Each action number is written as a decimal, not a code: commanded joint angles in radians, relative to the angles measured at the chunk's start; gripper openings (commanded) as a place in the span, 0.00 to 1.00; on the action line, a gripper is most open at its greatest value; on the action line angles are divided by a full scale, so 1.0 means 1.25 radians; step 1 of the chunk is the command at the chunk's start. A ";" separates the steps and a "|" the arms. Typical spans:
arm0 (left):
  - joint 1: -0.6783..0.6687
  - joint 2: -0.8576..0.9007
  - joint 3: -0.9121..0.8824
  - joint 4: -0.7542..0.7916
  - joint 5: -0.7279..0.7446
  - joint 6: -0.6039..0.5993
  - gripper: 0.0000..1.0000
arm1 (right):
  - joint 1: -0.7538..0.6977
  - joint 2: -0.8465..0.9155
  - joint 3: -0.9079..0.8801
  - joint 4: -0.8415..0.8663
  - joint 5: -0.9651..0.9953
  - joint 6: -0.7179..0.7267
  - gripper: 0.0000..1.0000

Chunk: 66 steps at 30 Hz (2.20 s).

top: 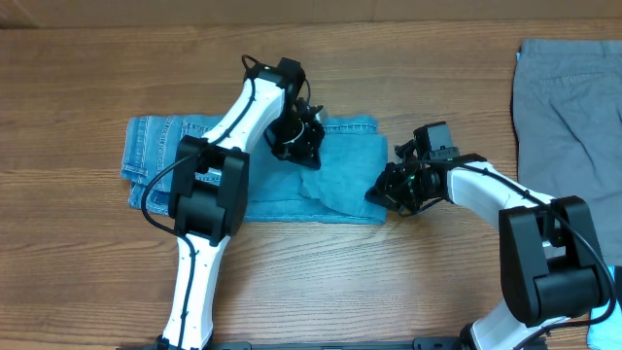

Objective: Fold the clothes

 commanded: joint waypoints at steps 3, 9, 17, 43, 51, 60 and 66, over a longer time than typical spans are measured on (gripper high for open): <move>0.087 0.009 0.014 -0.027 -0.100 0.003 0.04 | 0.002 -0.006 -0.020 0.001 0.110 0.088 0.04; 0.114 -0.090 0.017 -0.077 -0.071 0.018 0.04 | -0.020 -0.008 0.023 -0.037 0.128 0.089 0.04; 0.069 -0.204 0.017 -0.146 -0.010 0.039 0.04 | -0.025 -0.031 0.243 -0.124 0.125 0.056 0.22; 0.027 -0.200 -0.444 0.167 -0.034 -0.024 0.04 | -0.029 0.197 0.279 -0.032 0.187 0.063 0.09; 0.080 -0.266 -0.370 0.079 -0.060 -0.024 0.04 | -0.043 0.096 0.377 -0.179 0.314 0.035 0.17; 0.141 -0.451 -0.200 0.045 -0.373 -0.097 1.00 | -0.047 -0.003 0.517 -0.406 0.383 -0.006 1.00; 0.309 -0.447 -0.181 0.051 -0.407 -0.058 1.00 | -0.047 -0.003 0.514 -0.469 0.398 -0.071 1.00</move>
